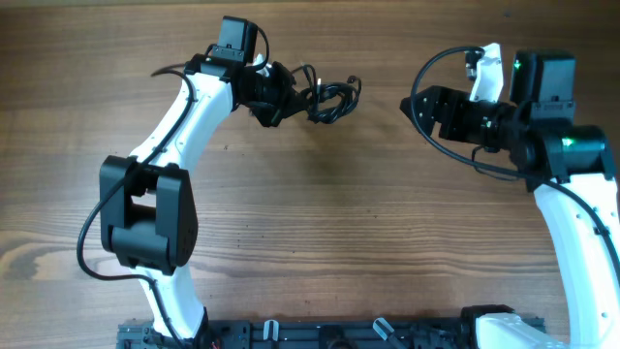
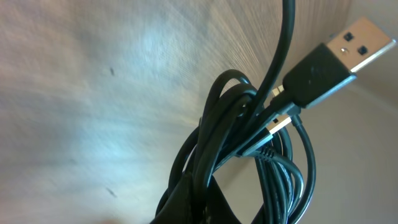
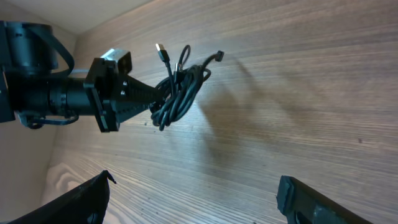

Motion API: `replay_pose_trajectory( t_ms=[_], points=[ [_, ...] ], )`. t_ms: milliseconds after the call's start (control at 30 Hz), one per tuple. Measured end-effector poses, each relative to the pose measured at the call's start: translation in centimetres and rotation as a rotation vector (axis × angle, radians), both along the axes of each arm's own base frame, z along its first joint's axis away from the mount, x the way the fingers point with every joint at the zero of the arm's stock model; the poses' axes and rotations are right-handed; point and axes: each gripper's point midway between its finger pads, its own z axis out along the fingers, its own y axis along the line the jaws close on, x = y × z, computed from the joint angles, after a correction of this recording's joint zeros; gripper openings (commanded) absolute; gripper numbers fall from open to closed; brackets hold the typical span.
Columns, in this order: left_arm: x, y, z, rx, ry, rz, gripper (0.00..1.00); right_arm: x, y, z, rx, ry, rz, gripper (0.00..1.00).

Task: Untangle cables

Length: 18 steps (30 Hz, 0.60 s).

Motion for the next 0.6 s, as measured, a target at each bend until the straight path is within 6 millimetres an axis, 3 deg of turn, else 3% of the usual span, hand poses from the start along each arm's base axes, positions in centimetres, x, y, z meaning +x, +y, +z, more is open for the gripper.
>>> replay_pose_trajectory(
  t_ms=[333,433,600],
  points=[
    [-2.4,-2.8,3.5,-0.291,0.414,0.135,0.04,0.3,6.1,-0.1,0.03,-0.036,0.138,0.8],
    [-3.1,-3.4,4.8,-0.369,0.555,0.158,0.04,1.0,6.4,-0.7,0.032,-0.011,0.101,0.79],
    [-4.0,-4.0,6.4,-0.448,0.752,0.188,0.04,2.8,6.6,-1.1,0.035,-0.042,0.082,0.54]
  ],
)
